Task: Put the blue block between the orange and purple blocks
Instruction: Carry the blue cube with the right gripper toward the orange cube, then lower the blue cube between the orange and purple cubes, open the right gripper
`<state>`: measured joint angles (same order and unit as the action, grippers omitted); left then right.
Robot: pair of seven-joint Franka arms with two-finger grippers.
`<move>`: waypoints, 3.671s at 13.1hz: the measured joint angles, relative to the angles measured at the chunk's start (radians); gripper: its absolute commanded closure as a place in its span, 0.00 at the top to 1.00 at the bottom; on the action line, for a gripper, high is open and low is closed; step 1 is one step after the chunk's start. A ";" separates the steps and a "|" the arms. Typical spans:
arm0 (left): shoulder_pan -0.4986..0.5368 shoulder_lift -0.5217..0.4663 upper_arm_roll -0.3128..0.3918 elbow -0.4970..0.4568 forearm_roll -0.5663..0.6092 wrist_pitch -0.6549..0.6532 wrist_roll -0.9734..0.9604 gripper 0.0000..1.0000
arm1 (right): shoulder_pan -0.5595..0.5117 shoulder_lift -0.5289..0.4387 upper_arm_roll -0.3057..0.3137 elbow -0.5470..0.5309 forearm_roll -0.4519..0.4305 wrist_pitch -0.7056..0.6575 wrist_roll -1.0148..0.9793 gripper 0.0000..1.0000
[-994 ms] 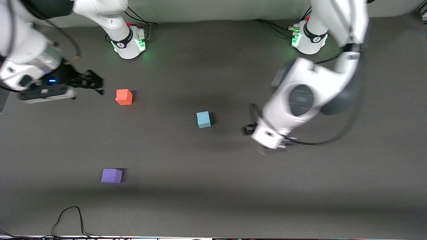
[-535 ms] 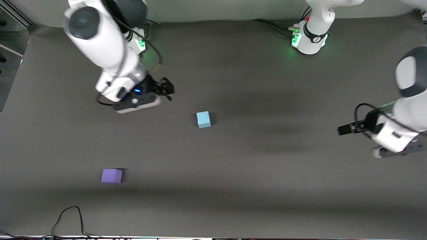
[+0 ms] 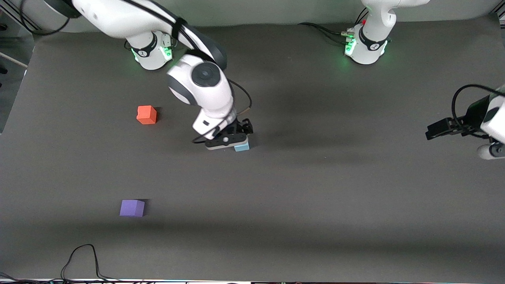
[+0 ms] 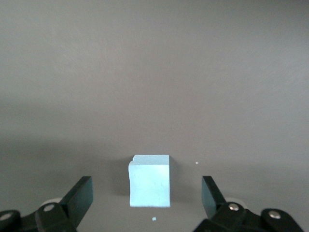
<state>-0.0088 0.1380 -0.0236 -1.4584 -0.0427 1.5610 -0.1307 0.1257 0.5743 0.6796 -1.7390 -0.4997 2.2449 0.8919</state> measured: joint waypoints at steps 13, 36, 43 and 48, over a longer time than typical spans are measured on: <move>0.000 -0.084 -0.008 -0.092 0.002 0.027 0.022 1.00 | 0.035 0.198 0.009 -0.047 -0.243 0.069 0.310 0.18; -0.023 -0.084 0.012 -0.103 0.063 0.027 0.097 1.00 | -0.088 -0.293 -0.655 -0.541 0.550 0.251 -0.808 0.26; -0.024 -0.084 0.012 -0.103 0.058 0.025 0.097 1.00 | -0.089 -0.274 -0.672 -0.544 0.523 0.258 -0.813 0.30; -0.024 -0.084 0.014 -0.104 0.028 0.025 0.097 1.00 | -0.091 -0.247 -0.694 -0.548 0.496 0.302 -0.820 1.00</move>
<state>-0.0325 0.0540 -0.0097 -1.5620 -0.0144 1.5863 -0.0334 0.0350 0.3269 -0.0144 -2.2873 -0.0033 2.5472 0.0721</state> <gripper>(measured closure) 0.000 0.480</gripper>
